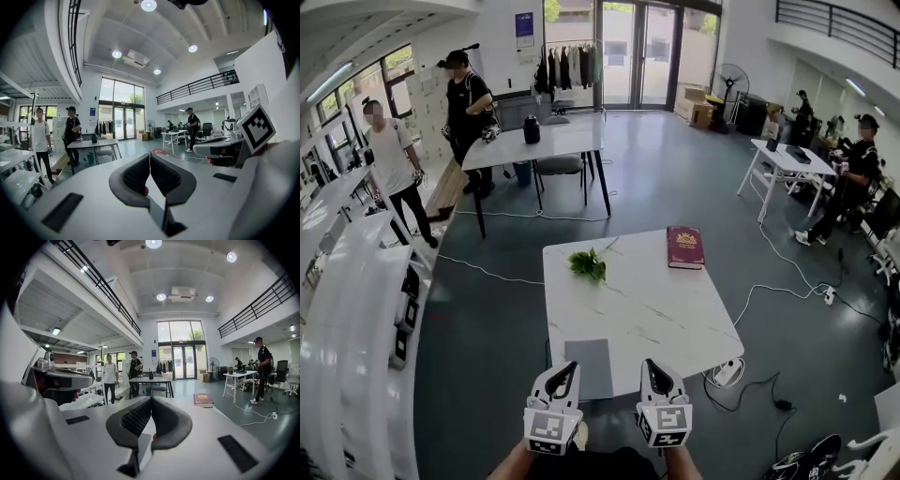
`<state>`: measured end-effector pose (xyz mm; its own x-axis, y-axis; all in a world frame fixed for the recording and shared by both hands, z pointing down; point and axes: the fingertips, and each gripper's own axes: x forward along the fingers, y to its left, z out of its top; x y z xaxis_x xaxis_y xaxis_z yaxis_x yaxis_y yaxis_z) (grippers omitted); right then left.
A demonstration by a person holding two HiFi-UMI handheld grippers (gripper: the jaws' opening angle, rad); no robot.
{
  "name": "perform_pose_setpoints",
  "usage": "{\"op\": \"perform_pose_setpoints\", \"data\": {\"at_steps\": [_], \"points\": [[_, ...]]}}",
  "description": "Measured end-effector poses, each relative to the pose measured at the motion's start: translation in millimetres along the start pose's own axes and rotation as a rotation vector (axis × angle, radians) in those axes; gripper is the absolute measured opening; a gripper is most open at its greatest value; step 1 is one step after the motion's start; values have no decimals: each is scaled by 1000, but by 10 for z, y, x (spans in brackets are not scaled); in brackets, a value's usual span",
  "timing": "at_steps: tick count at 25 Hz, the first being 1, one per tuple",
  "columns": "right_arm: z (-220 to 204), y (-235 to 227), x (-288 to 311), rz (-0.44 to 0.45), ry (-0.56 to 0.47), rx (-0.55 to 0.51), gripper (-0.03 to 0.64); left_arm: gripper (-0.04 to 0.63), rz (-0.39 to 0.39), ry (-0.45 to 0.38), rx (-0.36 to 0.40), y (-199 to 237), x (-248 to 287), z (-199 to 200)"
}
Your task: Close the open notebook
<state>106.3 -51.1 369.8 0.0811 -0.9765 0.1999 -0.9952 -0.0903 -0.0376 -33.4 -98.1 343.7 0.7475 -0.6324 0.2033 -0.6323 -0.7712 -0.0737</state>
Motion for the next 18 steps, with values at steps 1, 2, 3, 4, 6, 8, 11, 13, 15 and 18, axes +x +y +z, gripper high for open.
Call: {"op": "perform_pose_setpoints", "data": {"at_steps": [1, 2, 3, 4, 6, 8, 11, 13, 15, 18], "points": [[-1, 2, 7, 1, 2, 0, 17, 25, 1, 1, 2, 5, 6, 0], [1, 1, 14, 1, 3, 1, 17, 25, 2, 2, 5, 11, 14, 2], [5, 0, 20, 2, 3, 2, 17, 25, 4, 4, 7, 16, 21, 4], [12, 1, 26, 4, 3, 3, 17, 25, 6, 5, 7, 22, 27, 5], [24, 12, 33, 10, 4, 2, 17, 25, 11, 7, 1, 31, 29, 5], [24, 20, 38, 16, 5, 0, 17, 25, 14, 8, -3, 26, 29, 1], [11, 26, 47, 21, 8, -2, 17, 25, 16, 6, -6, 17, 33, -7], [16, 37, 54, 24, 10, -2, 17, 25, 19, 6, -9, 26, 30, -1], [34, 47, 65, 29, 11, -4, 17, 25, 22, 4, -11, 38, 29, 18], [42, 52, 90, 33, 12, -5, 17, 25, 24, 4, -12, 51, 38, 25]]}}
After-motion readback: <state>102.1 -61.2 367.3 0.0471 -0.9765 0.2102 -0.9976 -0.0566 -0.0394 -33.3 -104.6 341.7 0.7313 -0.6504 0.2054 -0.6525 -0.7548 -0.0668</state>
